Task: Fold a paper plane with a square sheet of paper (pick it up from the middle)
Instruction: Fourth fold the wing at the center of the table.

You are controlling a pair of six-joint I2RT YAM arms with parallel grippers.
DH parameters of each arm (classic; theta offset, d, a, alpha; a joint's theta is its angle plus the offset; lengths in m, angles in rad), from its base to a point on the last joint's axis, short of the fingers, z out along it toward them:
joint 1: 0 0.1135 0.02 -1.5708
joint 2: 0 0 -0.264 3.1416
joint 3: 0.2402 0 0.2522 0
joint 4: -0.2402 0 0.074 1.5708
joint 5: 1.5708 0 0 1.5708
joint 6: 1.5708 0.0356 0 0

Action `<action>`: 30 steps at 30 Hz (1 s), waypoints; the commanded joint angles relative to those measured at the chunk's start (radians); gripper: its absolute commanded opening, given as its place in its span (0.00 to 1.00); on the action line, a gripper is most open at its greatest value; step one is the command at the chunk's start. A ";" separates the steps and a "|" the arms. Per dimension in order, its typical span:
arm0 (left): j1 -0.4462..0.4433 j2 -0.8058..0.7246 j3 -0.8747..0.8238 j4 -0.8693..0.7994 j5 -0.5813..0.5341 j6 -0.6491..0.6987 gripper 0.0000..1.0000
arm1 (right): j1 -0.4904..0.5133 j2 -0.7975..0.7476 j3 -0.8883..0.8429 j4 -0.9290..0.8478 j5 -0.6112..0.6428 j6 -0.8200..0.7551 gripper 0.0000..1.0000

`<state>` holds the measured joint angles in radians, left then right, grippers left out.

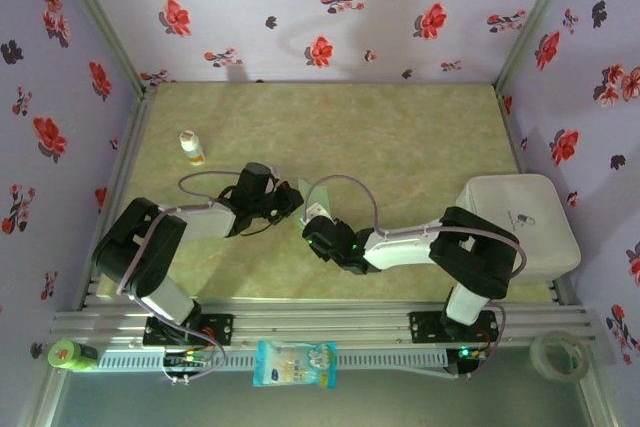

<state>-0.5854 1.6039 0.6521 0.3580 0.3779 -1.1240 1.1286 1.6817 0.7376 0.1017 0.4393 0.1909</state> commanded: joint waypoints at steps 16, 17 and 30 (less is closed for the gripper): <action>-0.008 -0.025 0.013 -0.037 -0.021 -0.004 0.21 | -0.009 -0.011 -0.026 0.048 -0.004 0.044 0.04; -0.007 -0.038 0.013 -0.048 -0.027 -0.001 0.26 | -0.013 -0.011 -0.027 0.051 -0.016 0.047 0.04; 0.006 -0.241 0.010 -0.310 -0.172 0.034 0.49 | -0.061 0.023 -0.027 0.128 -0.148 0.086 0.04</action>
<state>-0.5842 1.3880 0.6655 0.1215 0.2573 -1.1122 1.0729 1.6859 0.7078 0.2016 0.3191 0.2550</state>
